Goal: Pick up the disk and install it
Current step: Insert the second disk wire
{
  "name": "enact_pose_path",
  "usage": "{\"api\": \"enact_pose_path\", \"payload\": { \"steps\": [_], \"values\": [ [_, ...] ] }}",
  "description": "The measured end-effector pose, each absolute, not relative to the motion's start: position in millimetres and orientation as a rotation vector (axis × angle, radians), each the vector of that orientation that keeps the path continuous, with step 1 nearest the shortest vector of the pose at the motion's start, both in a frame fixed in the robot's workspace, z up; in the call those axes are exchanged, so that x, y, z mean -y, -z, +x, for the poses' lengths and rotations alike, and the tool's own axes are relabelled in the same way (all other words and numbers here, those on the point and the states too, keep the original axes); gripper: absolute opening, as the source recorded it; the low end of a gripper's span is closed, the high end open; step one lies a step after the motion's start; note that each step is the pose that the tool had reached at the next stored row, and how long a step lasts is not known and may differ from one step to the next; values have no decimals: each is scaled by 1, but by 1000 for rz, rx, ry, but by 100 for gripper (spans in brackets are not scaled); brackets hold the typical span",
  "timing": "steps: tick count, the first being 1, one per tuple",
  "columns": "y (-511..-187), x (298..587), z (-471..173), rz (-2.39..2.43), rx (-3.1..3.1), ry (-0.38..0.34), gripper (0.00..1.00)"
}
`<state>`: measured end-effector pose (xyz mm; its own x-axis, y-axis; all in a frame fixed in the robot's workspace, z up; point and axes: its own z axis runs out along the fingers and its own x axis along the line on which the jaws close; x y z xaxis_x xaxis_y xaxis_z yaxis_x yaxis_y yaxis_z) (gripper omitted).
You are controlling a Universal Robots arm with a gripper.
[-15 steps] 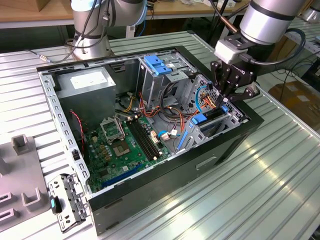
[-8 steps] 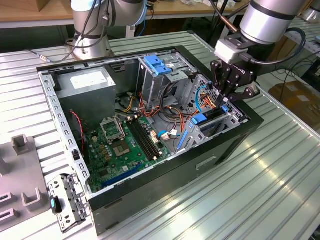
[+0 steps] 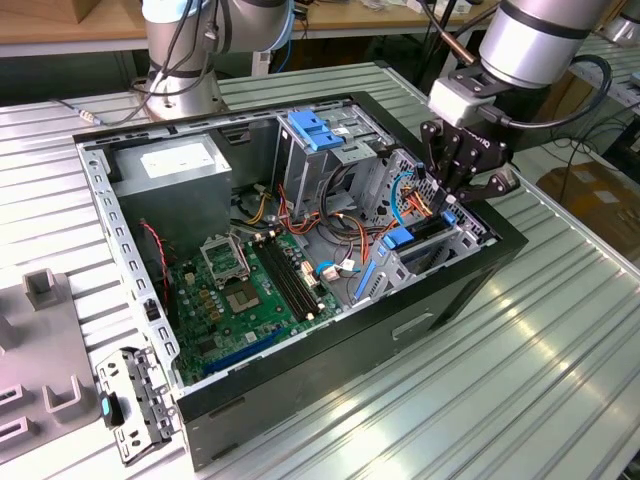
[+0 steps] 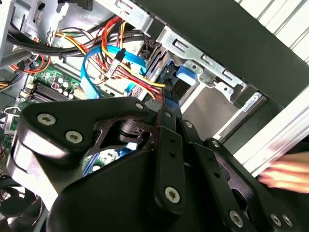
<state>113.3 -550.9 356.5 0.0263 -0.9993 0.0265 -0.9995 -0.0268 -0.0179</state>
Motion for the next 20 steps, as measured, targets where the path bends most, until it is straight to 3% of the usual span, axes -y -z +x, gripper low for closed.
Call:
{"api": "enact_pose_path", "payload": {
  "steps": [5,14,20],
  "values": [
    [-358,551,109,2246,2187,-50,11],
    [-391,548,109,2243,2184,-46,11],
    [-404,531,109,2230,2170,-50,11]
  ]
}}
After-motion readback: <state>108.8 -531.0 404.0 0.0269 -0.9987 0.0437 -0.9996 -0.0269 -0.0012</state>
